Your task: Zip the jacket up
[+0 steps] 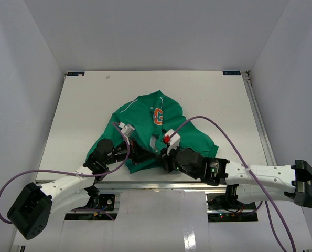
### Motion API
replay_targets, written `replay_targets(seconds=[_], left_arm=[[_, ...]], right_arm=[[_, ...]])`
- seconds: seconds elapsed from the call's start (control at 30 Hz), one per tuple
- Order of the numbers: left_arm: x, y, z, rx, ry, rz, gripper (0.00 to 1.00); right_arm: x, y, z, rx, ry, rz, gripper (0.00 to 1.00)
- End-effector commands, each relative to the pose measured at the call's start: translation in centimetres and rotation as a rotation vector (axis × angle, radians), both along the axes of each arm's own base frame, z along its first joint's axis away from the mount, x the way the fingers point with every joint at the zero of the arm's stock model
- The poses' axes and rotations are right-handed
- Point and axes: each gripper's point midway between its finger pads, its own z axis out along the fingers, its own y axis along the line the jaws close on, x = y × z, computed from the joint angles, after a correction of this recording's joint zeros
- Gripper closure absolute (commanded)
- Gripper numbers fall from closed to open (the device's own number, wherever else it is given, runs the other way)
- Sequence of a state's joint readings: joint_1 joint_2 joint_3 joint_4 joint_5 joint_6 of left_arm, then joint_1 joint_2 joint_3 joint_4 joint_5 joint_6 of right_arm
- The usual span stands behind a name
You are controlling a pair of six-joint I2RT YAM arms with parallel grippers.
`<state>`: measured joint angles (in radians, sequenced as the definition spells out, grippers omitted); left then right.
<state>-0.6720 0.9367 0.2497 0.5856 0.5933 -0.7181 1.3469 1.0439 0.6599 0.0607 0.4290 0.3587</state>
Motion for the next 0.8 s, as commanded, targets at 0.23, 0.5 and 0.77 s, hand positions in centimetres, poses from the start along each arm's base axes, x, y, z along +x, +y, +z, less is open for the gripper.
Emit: replay_targets(seconds=[0.23, 0.5, 0.77], left_arm=[[-0.9, 0.5, -0.4, -0.008, -0.072, -0.019, 1.00], [-0.7, 0.8, -1.4, 0.019, -0.085, -0.004, 1.00], [-0.7, 0.8, -1.5, 0.024, -0.088, -0.001, 1.00]], right_arm=[[3.4, 0.2, 6.2, 0.195, -0.038, -0.152, 0.92], [3.5, 0.8, 7.6, 0.269, 0.002, -0.118, 0.92], [3.6, 2.0, 7.5, 0.242, -0.006, -0.078, 0.88]])
